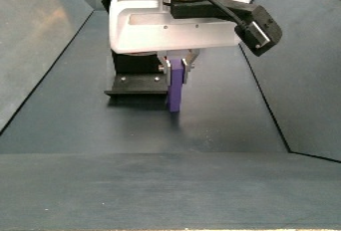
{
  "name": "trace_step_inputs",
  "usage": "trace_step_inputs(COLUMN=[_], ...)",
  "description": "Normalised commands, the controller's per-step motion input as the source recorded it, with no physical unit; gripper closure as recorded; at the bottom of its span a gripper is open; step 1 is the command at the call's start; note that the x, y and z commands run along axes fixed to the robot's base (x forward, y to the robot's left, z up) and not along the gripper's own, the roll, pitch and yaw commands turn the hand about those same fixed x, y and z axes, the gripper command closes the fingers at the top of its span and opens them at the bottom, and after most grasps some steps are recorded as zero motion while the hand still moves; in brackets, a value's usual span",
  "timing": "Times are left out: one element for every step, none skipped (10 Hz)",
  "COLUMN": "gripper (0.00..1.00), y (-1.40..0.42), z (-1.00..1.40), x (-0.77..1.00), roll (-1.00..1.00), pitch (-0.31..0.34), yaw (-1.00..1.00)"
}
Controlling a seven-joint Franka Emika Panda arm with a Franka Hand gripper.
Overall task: Pick up the rectangle object. Move up. Move to above the board. Insert the rectangle object.
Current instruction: Pick up the rectangle object, then move up, then move to above the board.
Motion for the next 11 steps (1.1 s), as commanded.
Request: trace_step_inputs(gripper=[1.00,1.00,1.00,1.00,1.00,1.00,1.00,1.00,1.00,1.00,1.00], y=[0.00,0.00,0.00,0.02,0.01,0.01,0.00,0.01,0.06,0.06,0.05], z=[0.00,0.00,0.83,0.82,0.71,0.57,0.47,0.20,1.00,1.00,1.00], x=[0.00,0.00,0.00,-0.03,-0.02,-0.02,-0.02,-0.02,0.50,0.50,0.48], roll=[0.00,0.00,0.00,0.00,0.01,0.03,0.04,0.06,-0.14,-0.14,-0.15], pitch=[0.000,0.000,0.000,0.010,0.007,0.010,0.014,0.038,-0.072,-0.047,0.029], yaw=[0.00,0.00,0.00,-0.04,-0.04,-0.04,-0.03,-0.02,0.09,0.09,0.07])
